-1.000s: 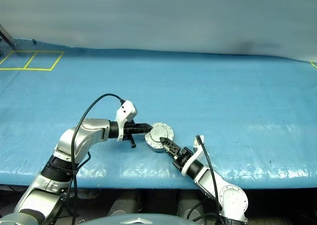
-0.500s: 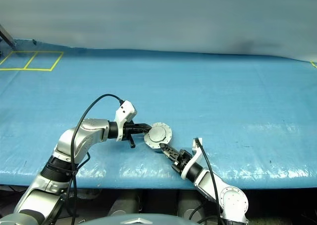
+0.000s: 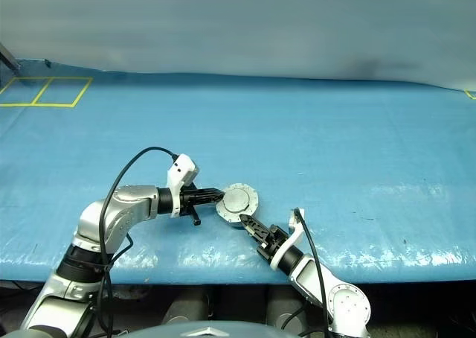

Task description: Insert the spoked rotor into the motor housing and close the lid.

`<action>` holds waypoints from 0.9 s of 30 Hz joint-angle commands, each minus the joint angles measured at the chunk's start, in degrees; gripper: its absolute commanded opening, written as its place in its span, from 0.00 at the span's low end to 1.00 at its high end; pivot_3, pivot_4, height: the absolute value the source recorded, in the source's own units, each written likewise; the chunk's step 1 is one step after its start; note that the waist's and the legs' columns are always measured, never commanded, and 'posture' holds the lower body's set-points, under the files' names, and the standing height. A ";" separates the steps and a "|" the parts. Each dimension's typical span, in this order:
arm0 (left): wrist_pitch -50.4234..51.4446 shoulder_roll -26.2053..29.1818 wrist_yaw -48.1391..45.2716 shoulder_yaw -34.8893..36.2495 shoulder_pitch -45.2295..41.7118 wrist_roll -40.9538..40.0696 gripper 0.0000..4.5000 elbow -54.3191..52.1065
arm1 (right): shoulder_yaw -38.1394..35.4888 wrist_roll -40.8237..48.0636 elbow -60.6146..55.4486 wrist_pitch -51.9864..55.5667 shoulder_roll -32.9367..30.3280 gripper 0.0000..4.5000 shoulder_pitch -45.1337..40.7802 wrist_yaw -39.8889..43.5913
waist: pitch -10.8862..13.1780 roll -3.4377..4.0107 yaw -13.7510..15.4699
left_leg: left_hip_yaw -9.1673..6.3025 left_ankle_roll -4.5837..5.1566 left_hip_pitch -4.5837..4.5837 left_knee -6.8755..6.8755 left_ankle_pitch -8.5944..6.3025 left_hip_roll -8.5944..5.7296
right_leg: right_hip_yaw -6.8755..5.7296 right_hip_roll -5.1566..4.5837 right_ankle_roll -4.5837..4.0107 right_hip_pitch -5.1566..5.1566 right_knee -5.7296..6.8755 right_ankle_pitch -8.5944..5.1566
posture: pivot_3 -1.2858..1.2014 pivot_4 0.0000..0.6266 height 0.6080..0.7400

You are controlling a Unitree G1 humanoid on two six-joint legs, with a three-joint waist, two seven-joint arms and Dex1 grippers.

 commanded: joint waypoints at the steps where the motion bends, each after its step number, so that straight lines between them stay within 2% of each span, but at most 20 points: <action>1: -0.06 -1.81 1.38 3.58 2.30 -3.81 0.00 -4.40 | -0.09 0.54 -0.85 -2.00 0.17 0.26 -0.37 0.04 | 0.01 0.02 -0.02 | 0.01 0.00 0.00 0.00 0.00 0.00 | 0.01 0.00 0.00 0.00 0.00 0.00 | 0.52 0.24 1.00; 6: -0.26 -11.44 10.14 19.06 6.61 -15.21 0.00 -9.48 | -0.58 1.86 -2.08 -3.05 -0.12 0.26 -1.42 0.91 | 0.04 -0.02 0.08 | 0.00 0.00 -0.07 0.08 0.00 0.01 | 0.00 -0.03 0.01 -0.04 0.00 0.01 | 0.52 0.24 1.00; 9: 5.19 -15.99 13.86 26.69 9.80 -28.01 0.00 -10.52 | -0.96 2.41 -2.47 -3.70 -0.71 0.26 -2.50 1.30 | 0.04 0.01 -0.05 | 0.03 0.00 -0.07 0.06 0.00 0.02 | 0.00 -0.04 0.02 -0.06 0.01 0.01 | 0.52 0.24 1.00; 13: 8.81 -18.94 19.32 28.14 15.09 -34.89 0.00 -12.58 | -1.67 2.58 -2.25 -4.90 -1.46 0.26 -4.54 1.57 | 0.09 -0.05 -0.07 | 0.08 0.03 -0.11 0.05 -0.02 -0.02 | 0.01 -0.04 0.02 -0.08 -0.02 0.01 | 0.52 0.24 1.00; 16: 10.45 -23.25 26.16 29.15 18.46 -40.17 0.00 -11.61 | -2.14 2.79 -2.62 -6.00 -2.10 0.26 -7.07 1.96 | 0.13 -0.06 0.01 | 0.08 0.03 -0.13 0.14 -0.02 -0.03 | 0.01 -0.04 0.03 -0.05 -0.01 0.02 | 0.52 0.24 1.00; 19: 9.86 -27.26 32.55 30.91 20.08 -46.36 0.13 -10.12 | -2.38 2.30 -2.88 -7.12 -2.46 0.26 -9.79 1.86 | 0.16 -0.12 0.11 | 0.06 0.04 -0.15 0.27 -0.02 -0.02 | 0.01 -0.04 0.06 -0.03 0.02 0.04 | 0.52 0.24 1.00; 27: 6.43 -30.76 40.31 29.99 21.61 -58.26 0.73 -8.15 | -1.62 1.48 -2.17 -8.12 -3.25 0.26 -15.64 1.54 | 0.17 -0.11 0.09 | 0.08 0.04 -0.18 0.25 -0.03 -0.02 | 0.01 -0.02 0.03 -0.06 0.00 0.05 | 0.52 0.24 1.00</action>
